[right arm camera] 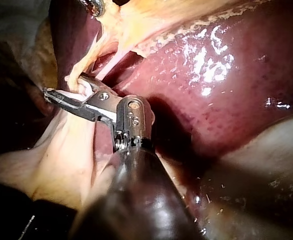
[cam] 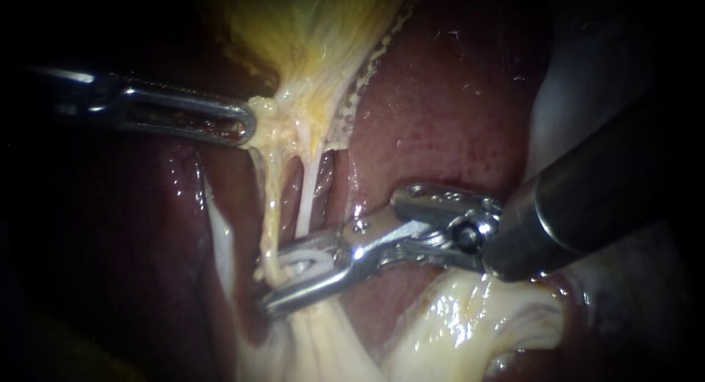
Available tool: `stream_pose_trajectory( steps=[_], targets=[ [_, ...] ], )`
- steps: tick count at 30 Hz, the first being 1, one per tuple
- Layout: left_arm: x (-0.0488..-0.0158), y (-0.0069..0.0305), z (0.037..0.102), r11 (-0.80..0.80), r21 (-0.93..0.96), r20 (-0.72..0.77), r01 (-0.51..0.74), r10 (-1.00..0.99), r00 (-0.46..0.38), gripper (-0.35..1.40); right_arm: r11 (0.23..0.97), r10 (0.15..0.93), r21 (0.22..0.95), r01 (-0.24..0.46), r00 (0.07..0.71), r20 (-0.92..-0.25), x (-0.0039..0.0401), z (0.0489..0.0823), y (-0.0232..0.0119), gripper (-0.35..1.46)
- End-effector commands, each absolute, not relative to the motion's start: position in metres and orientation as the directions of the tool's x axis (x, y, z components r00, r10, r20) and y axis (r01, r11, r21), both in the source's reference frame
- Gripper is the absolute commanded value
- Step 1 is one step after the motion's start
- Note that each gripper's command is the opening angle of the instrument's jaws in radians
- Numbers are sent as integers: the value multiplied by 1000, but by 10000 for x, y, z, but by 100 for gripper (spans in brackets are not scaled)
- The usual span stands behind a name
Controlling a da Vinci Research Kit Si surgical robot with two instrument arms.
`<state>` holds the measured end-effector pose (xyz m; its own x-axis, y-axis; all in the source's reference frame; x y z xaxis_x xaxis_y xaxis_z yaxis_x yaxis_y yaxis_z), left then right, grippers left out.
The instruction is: Clipping first clip left tube
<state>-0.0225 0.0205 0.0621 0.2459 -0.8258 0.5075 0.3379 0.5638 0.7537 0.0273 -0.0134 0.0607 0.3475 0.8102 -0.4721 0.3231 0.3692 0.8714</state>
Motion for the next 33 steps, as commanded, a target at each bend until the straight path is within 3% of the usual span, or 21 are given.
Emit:
stream_pose_trajectory(
  steps=[1, 9, 21, 25, 27, 33],
  targets=[
    [-225, 205, 621, 564, 754, 507, 338, -826, 246, -35, 367, 806, 869, 332, 353, -475, 274, 609, -136, 44],
    [-224, 205, 622, 564, 754, 509, 337, -826, 244, -35, 361, 780, 854, 376, 380, -497, 276, 618, -147, 44],
    [-224, 205, 622, 564, 754, 509, 337, -826, 244, -35, 448, 740, 781, 435, 311, -597, 281, 618, -144, 44],
    [-224, 205, 621, 564, 754, 509, 336, -826, 244, -35, 514, 744, 780, 358, 267, -613, 278, 621, -132, 44],
    [-223, 205, 621, 564, 754, 509, 336, -826, 244, -35, 540, 730, 782, 311, 288, -619, 275, 623, -126, 44],
    [-223, 205, 621, 564, 754, 509, 336, -826, 244, -35, 607, 638, 774, 178, 471, -609, 250, 632, -118, 45]
  ],
)
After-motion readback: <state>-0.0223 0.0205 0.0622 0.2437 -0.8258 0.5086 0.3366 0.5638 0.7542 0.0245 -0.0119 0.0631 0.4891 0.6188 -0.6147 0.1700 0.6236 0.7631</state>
